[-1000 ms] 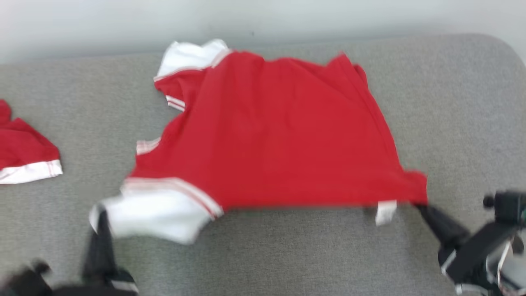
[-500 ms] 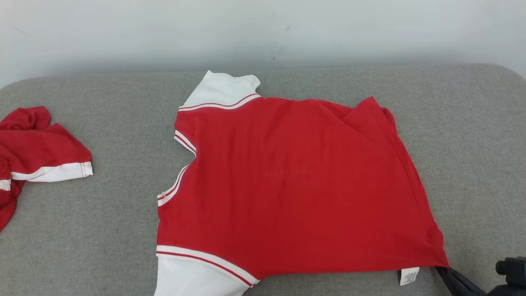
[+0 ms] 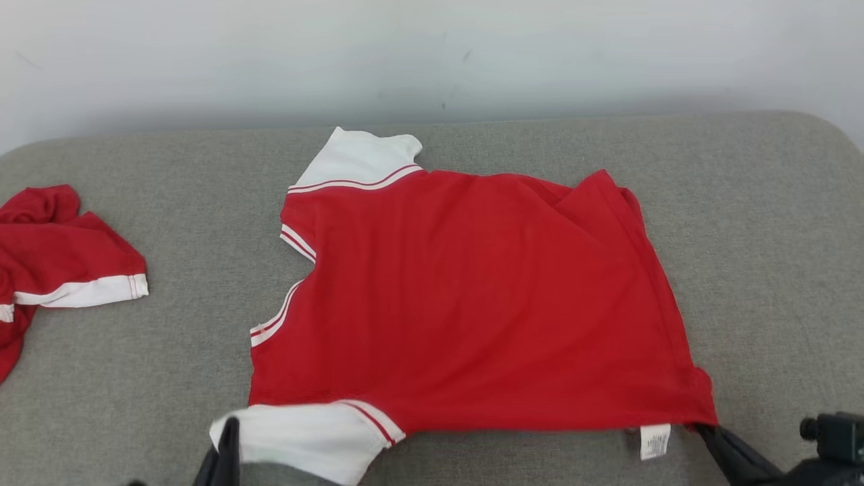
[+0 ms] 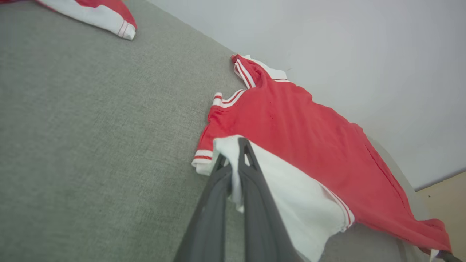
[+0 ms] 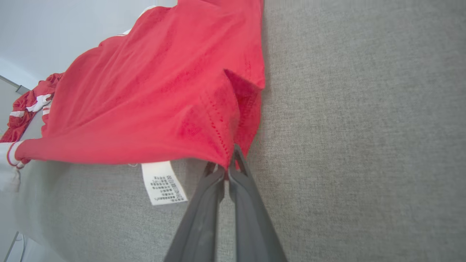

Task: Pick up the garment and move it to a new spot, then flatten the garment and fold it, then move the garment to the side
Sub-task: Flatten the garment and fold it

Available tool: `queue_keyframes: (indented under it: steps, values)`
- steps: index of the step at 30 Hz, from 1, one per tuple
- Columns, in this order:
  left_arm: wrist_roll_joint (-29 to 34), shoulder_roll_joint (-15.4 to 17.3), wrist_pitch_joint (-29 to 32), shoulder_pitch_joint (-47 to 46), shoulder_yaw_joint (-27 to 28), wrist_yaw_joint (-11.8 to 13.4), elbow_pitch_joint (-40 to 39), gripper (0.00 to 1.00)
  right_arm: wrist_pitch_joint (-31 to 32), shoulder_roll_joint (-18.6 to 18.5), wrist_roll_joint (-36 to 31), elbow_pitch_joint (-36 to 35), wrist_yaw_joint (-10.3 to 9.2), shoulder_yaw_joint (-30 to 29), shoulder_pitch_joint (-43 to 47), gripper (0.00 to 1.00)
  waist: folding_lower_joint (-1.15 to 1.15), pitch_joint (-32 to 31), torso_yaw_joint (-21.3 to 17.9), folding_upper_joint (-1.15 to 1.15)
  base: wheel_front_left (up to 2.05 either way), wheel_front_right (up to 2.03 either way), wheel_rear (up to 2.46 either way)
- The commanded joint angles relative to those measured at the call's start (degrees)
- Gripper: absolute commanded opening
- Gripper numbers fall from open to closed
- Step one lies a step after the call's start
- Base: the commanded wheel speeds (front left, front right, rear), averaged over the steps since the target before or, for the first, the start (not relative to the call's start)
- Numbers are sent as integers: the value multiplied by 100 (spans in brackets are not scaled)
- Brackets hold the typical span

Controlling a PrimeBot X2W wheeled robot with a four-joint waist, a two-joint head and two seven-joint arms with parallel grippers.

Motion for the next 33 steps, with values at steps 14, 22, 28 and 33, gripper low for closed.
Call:
queue_keyframes:
  steps: [14,22,28,33]
  values:
    - [499,529,1010,-2700,-324,-432,1177,0,1165,307,24,327,-12,122,-1931,0,1,411,-177,0,0,0,0]
    - [664,409,932,-3836,-622,-739,2655,0,1357,835,-192,1460,-13,275,-2921,0,1,594,-164,0,0,0,0]
    - [742,308,743,-4226,-853,-834,3370,0,1180,1080,-404,2051,-13,439,-3283,0,1,609,-151,0,0,0,0]
    - [759,222,379,-4407,-1067,-883,3866,0,738,1221,-539,2462,-13,540,-3404,0,1,490,-132,0,0,0,0]
